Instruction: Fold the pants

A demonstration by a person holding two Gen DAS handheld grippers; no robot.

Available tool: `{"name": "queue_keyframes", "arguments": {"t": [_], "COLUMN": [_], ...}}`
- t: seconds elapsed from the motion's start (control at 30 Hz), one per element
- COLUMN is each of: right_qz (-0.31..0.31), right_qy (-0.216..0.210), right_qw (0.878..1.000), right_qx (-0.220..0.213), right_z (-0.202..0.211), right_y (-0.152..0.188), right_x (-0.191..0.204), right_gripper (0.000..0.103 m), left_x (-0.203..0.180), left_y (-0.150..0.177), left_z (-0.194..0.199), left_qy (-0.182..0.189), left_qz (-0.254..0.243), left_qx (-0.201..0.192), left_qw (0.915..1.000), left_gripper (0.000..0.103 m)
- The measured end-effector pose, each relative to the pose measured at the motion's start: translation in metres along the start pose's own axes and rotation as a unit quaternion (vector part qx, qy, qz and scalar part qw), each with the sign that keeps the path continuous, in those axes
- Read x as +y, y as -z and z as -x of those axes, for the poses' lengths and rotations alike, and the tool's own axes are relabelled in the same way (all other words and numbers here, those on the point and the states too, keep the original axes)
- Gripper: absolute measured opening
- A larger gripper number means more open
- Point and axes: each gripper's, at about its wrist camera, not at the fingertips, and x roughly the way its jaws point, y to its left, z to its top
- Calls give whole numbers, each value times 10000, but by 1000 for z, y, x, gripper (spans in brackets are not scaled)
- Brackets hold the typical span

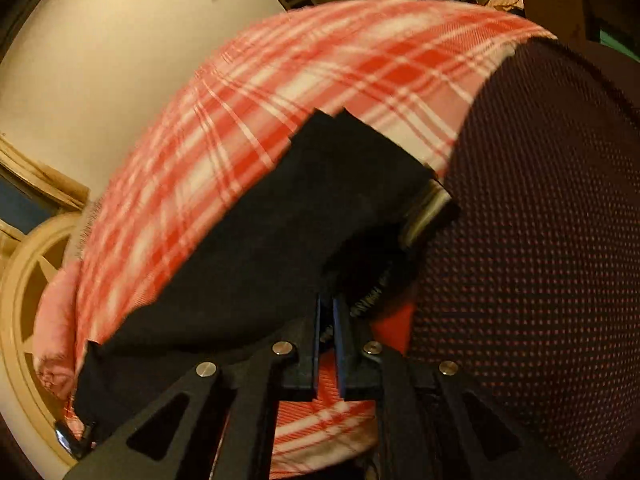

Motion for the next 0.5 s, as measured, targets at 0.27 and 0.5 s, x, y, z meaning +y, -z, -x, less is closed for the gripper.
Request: {"name": "queue_keyframes", "arguments": {"t": [0.27,0.5], "right_qz": [364,1520], "right_qy": [613,1051], "right_qw": [9923,9800], "right_qx": [-1013,-742], "right_z": [52,-6], "right_y": [-36,-91], "right_x": [-4,24], "right_gripper": [67,68], "left_x": [-9,-54], "left_y": [-2,7], "left_z": [11,44], "left_qy": [-83,310], "left_qz": [-254,-889], "left_qx": [-111,-483], "left_qw": [9996,9944], "left_gripper": [103,103]}}
